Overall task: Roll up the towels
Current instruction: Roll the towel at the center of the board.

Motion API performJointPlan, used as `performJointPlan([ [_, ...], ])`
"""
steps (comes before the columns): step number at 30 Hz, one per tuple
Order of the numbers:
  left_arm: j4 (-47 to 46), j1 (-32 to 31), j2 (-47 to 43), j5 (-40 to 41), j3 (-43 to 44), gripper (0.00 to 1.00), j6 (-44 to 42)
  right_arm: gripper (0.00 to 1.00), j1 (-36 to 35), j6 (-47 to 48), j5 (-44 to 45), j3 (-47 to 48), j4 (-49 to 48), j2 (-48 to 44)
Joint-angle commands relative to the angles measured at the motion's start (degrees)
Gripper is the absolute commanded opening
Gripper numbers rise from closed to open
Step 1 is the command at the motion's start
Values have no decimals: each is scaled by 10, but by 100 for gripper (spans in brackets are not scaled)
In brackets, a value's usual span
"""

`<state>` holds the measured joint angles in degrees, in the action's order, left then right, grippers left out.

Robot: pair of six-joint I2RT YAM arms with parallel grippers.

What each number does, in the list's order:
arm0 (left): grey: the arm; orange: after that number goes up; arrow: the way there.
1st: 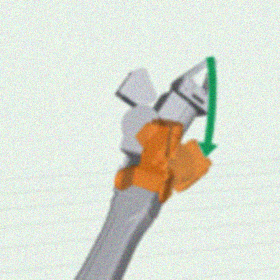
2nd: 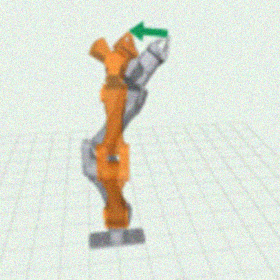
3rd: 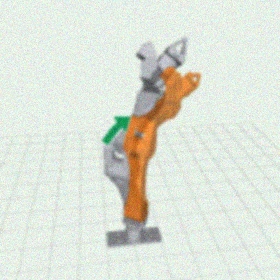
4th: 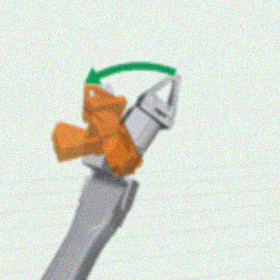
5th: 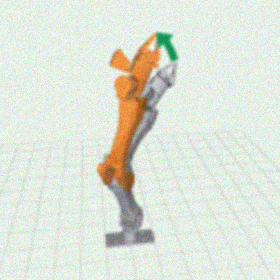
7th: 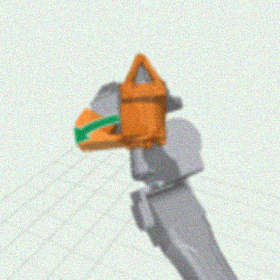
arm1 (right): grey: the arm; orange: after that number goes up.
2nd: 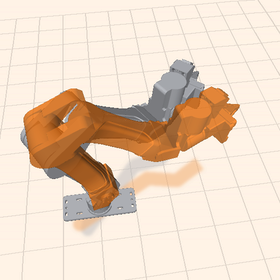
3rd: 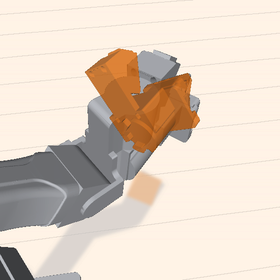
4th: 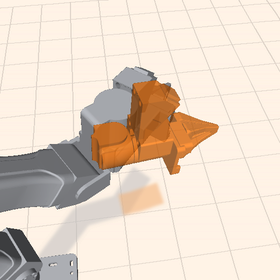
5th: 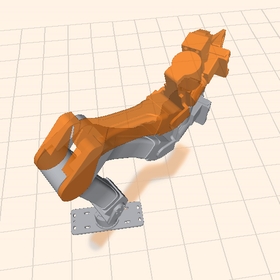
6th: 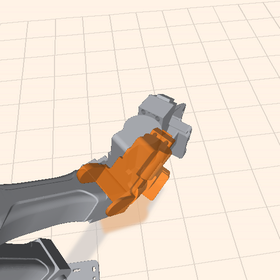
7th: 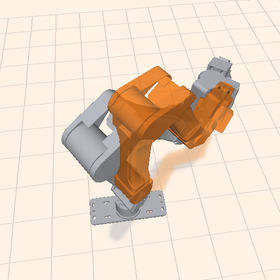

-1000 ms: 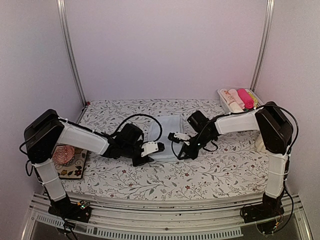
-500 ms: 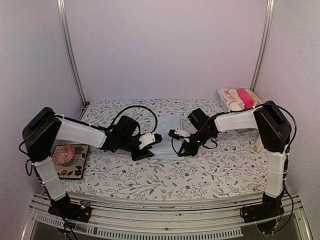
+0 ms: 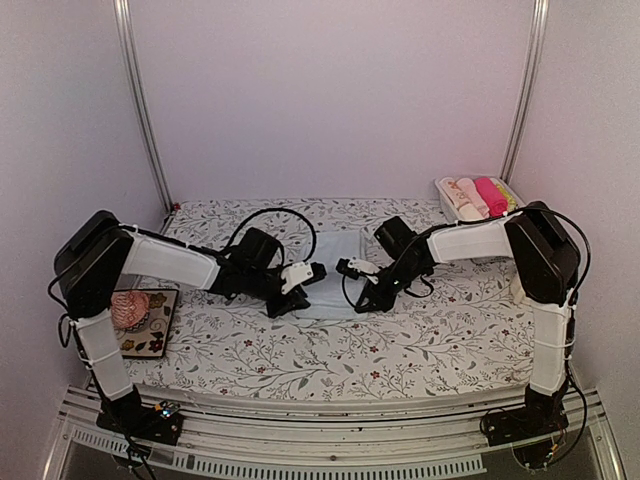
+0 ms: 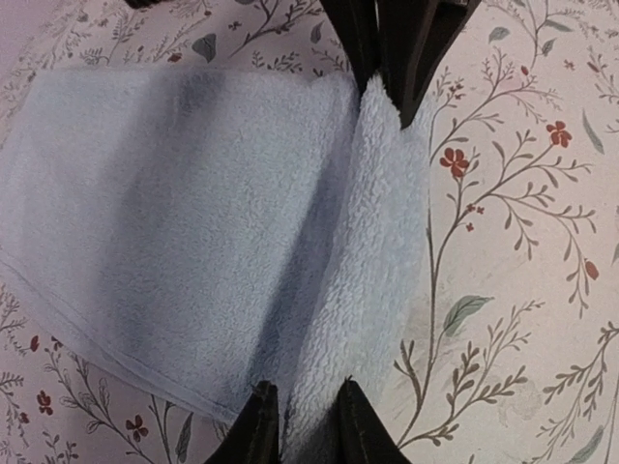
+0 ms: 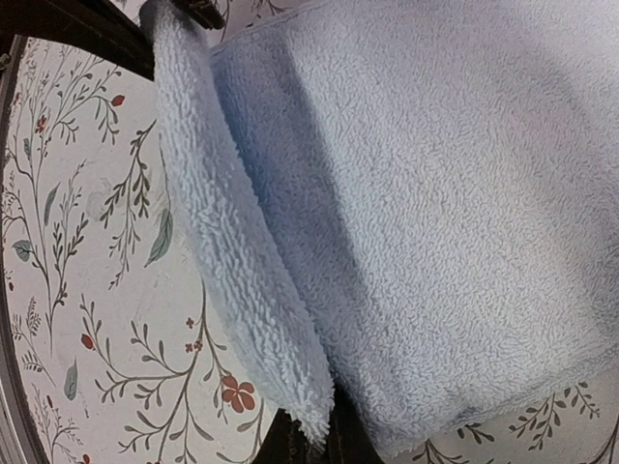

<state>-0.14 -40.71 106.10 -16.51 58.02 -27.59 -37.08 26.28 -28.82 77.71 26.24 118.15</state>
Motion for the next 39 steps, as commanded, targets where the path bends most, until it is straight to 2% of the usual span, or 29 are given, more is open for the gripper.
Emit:
performJointPlan([
  [1,21,11,23,1,28,22,14,9,2,-7,16,9,5,9],
  [8,51,12,58,10,66,22,19,13,2,-10,41,6,1,5],
  [14,72,12,86,4,84,22,21,28,3,-5,71,-10,-16,-17],
  [21,104,12,114,-4,113,21,20,65,-1,50,129,-103,-102,-110],
  [23,109,12,119,-6,117,21,20,71,-7,81,143,-145,-144,-151],
  [30,126,12,129,-12,130,20,22,73,-56,200,194,-246,-266,-212],
  [35,157,15,148,-14,151,19,29,73,-95,252,224,-275,-339,-203],
  [39,176,18,155,-16,160,17,40,71,-111,274,234,-265,-354,-173],
])
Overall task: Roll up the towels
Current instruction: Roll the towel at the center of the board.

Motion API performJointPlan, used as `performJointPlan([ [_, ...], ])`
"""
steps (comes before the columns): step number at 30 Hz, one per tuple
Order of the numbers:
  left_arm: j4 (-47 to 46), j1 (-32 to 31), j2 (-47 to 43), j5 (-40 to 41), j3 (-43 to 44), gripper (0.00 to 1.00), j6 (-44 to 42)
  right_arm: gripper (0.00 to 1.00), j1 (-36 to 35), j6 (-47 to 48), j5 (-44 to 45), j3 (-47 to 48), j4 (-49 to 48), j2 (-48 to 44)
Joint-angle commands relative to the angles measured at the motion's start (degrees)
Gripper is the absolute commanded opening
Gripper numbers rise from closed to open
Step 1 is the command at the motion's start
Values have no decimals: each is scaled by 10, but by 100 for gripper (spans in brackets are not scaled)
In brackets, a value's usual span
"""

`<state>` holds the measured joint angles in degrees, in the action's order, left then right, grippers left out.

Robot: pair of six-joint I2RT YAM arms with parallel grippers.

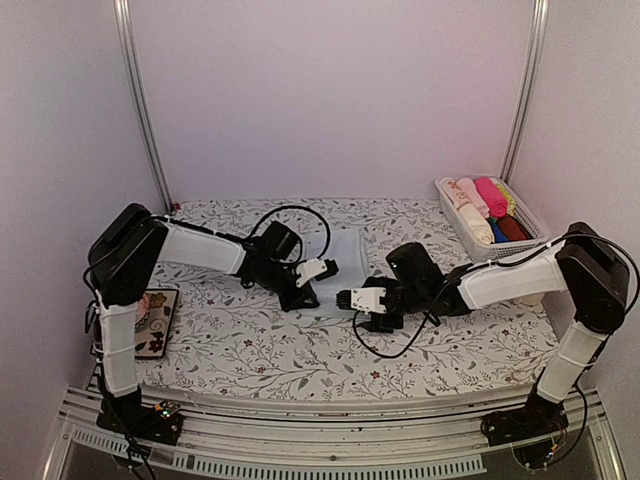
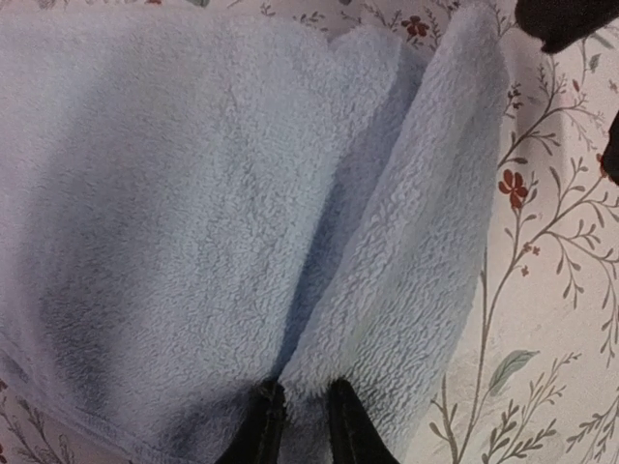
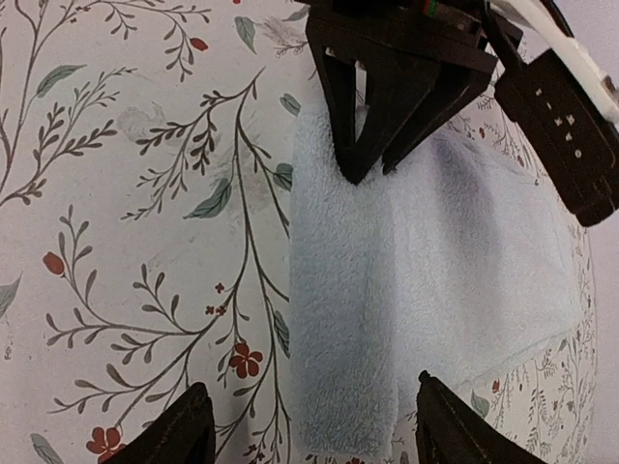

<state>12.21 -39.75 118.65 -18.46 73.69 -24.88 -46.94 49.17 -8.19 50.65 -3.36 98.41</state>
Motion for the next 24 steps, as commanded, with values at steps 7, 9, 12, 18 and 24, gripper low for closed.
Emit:
performJointPlan([
  [7,78,15,33,3,11,13,23,61,-24,58,47,23,-71,62],
  [9,85,19,36,5,14,12,26,58,-25,61,47,23,-70,67],
  [12,94,25,40,5,19,12,29,55,-25,59,50,23,-70,76],
  [18,104,29,49,0,28,11,31,52,-28,54,69,26,-79,95],
  [24,106,30,50,-4,30,11,31,49,-31,48,85,36,-81,117],
])
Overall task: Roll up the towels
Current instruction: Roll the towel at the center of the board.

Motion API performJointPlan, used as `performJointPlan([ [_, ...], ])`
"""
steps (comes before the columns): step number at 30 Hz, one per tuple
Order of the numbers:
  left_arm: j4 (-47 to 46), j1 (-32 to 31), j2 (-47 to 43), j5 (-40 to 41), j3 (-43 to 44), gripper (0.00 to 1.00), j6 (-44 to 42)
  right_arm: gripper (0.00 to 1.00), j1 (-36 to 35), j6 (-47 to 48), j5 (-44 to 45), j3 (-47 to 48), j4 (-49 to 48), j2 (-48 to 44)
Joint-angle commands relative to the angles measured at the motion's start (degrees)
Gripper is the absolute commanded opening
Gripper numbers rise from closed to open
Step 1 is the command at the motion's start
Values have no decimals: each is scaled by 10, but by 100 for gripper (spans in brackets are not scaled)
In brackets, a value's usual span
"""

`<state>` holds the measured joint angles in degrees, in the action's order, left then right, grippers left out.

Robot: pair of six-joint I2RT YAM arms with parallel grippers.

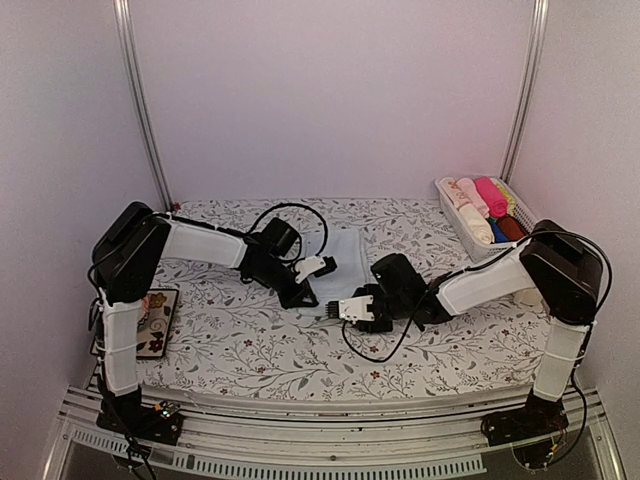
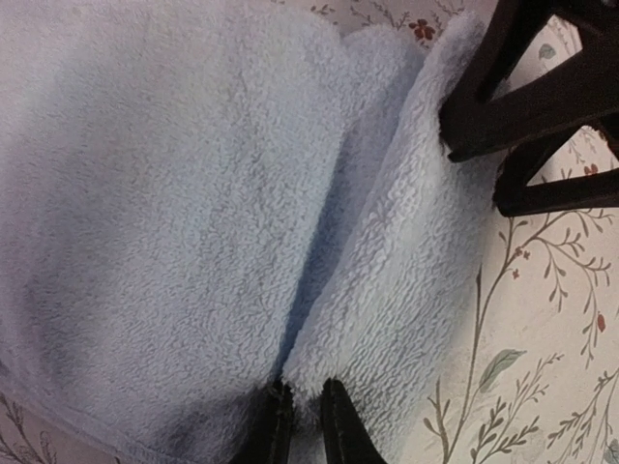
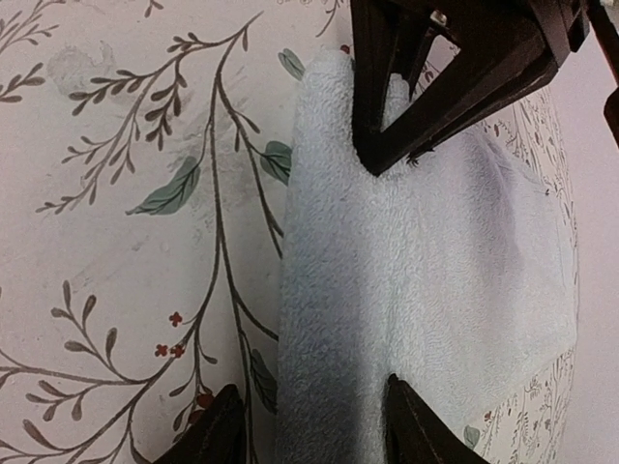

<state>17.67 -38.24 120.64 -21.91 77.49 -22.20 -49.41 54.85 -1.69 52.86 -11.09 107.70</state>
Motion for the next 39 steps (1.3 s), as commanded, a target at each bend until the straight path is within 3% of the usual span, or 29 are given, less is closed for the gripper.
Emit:
performJointPlan([
  [1,51,15,30,30,-7,11,5,46,-7,-11,22,17,-2,27],
  [7,51,18,27,29,-9,12,3,26,-11,-23,20,22,11,38],
  [10,48,19,22,32,-15,13,3,22,-12,-36,29,25,13,44],
  [13,43,19,13,35,-25,18,2,12,-11,-46,26,40,32,51],
  [17,25,20,-16,62,-48,44,3,4,-10,-69,-10,75,98,53],
  [19,12,22,-41,75,-66,59,1,3,-6,-82,-44,95,140,51],
  [24,-42,26,-128,103,-127,82,-18,3,7,-112,-121,129,227,46],
  [26,-73,26,-159,112,-160,96,-27,3,13,-116,-139,139,249,47],
  [33,-134,19,-232,124,-227,97,-55,3,33,-147,-198,159,297,56],
  [39,-234,-38,-299,148,-327,97,-139,3,56,-186,-274,218,357,83],
])
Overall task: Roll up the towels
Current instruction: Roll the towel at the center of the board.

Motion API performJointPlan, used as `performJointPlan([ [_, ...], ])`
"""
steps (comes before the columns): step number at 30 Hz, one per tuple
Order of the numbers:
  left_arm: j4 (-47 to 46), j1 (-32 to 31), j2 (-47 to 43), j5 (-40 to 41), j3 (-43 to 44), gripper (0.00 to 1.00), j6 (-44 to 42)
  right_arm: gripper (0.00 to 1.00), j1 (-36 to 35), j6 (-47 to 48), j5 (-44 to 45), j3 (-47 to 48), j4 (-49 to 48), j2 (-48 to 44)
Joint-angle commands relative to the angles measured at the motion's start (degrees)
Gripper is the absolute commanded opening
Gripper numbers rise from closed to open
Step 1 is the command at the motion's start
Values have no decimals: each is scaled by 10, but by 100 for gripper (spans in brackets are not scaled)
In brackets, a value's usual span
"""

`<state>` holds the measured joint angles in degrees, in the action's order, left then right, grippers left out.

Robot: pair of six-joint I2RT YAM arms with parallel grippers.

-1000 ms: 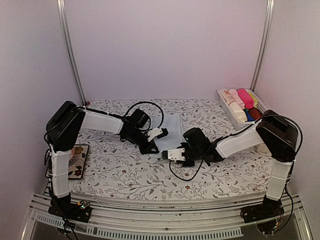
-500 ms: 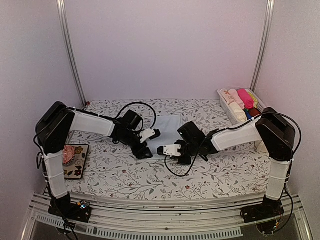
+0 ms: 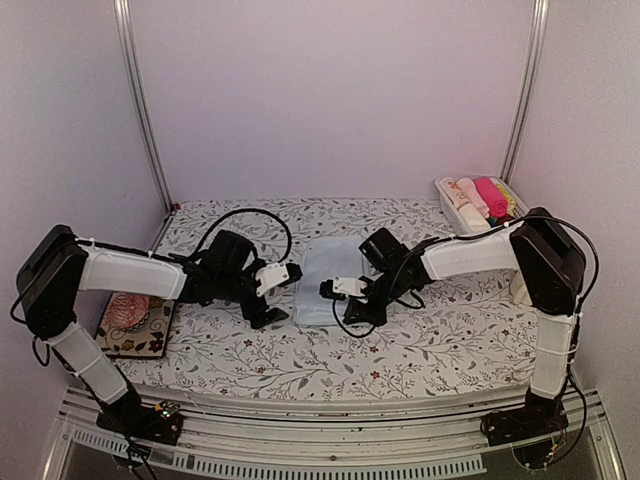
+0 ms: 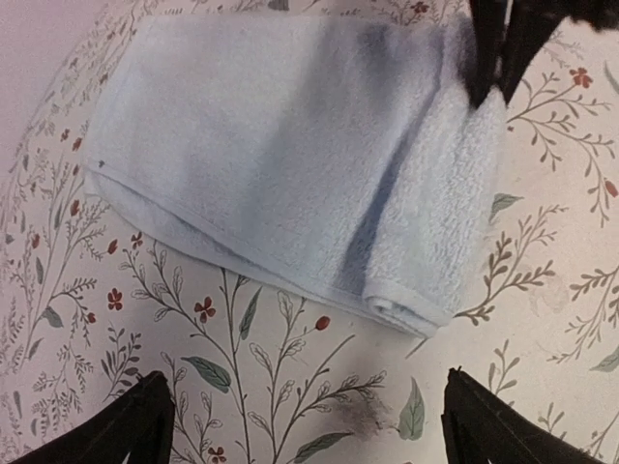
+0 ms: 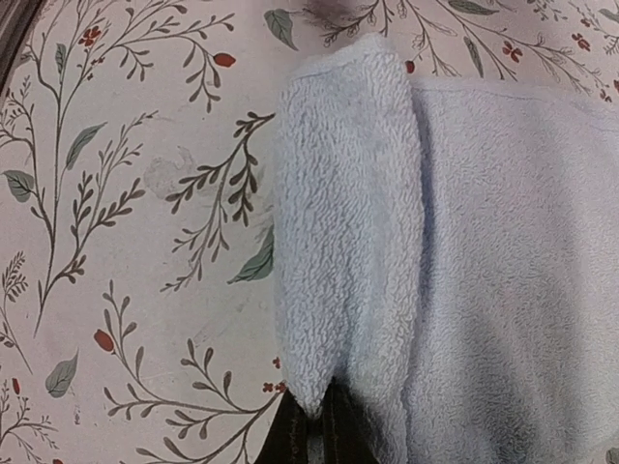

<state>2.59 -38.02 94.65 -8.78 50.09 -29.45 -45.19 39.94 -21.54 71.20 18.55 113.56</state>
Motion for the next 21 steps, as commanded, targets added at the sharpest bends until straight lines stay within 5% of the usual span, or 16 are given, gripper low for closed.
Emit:
performJointPlan([
  [1,-96,-48,-45,17,-66,96,-75,3,16,-40,-90,45,71,30],
  [11,-149,-96,-19,25,-85,87,-166,4,40,-73,-195,125,144,86],
  [21,-199,-138,79,123,-62,70,-189,4,55,-81,-226,134,152,95],
])
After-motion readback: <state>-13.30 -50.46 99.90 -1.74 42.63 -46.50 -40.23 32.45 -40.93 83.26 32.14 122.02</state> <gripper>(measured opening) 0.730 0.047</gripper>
